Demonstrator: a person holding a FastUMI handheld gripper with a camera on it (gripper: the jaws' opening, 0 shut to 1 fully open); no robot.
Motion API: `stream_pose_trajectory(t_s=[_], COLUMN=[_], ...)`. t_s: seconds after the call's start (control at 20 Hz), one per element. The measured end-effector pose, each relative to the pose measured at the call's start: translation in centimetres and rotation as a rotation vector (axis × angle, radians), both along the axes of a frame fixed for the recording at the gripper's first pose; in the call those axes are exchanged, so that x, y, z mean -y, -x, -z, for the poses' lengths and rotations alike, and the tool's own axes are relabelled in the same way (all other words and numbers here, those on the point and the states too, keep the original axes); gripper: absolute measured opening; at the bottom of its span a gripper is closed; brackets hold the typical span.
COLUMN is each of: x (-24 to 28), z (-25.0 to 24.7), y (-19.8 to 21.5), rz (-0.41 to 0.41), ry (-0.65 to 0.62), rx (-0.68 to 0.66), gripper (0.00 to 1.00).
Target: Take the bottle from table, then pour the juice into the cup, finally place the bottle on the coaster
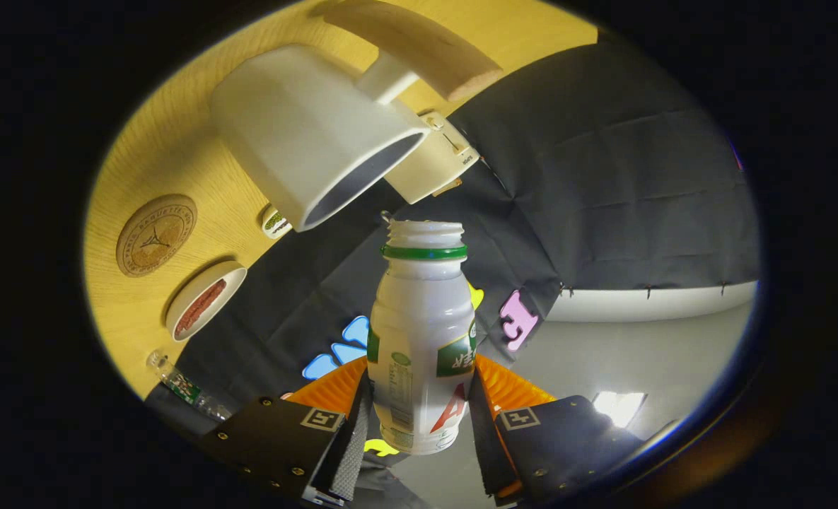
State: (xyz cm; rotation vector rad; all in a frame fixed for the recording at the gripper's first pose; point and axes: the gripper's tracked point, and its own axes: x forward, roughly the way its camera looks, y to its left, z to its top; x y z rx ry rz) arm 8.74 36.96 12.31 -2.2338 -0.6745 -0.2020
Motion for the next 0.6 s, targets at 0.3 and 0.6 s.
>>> stream_pose_trajectory(t_s=[0.3, 0.6], x=[3.2, 3.4], z=[0.0, -0.2], y=[-1.6, -1.9], rz=[0.023, -0.032], ry=[-0.356, -0.786], rx=[-0.208, -0.449], gripper=[0.65, 0.65])
